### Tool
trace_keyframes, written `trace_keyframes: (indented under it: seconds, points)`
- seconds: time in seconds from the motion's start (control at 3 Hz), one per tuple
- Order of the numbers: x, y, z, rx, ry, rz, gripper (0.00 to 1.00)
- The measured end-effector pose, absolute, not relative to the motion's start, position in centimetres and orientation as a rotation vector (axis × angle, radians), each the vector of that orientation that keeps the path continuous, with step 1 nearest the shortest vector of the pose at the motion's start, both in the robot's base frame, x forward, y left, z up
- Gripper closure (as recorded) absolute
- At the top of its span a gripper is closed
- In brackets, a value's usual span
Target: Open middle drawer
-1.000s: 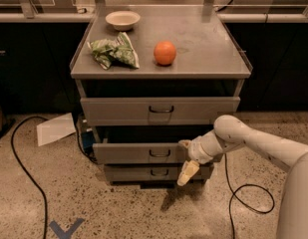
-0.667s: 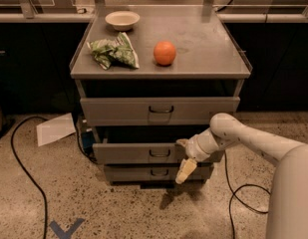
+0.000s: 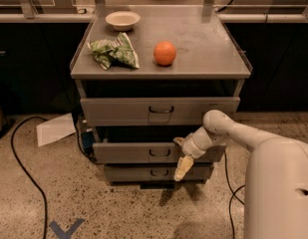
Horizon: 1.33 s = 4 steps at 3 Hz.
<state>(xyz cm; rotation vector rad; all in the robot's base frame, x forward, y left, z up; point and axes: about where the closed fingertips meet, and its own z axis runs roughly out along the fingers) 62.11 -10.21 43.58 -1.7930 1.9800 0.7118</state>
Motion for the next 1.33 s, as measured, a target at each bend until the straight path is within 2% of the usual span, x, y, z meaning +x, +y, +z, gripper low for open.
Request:
trace_keyframes:
  seconds: [0.67, 1.33]
  points:
    - [62.3, -10.1, 43.9, -1.795, 1.973, 0.702, 0.0]
    - [64.3, -8.7, 43.7, -1.85, 1.863, 0.54, 0.0]
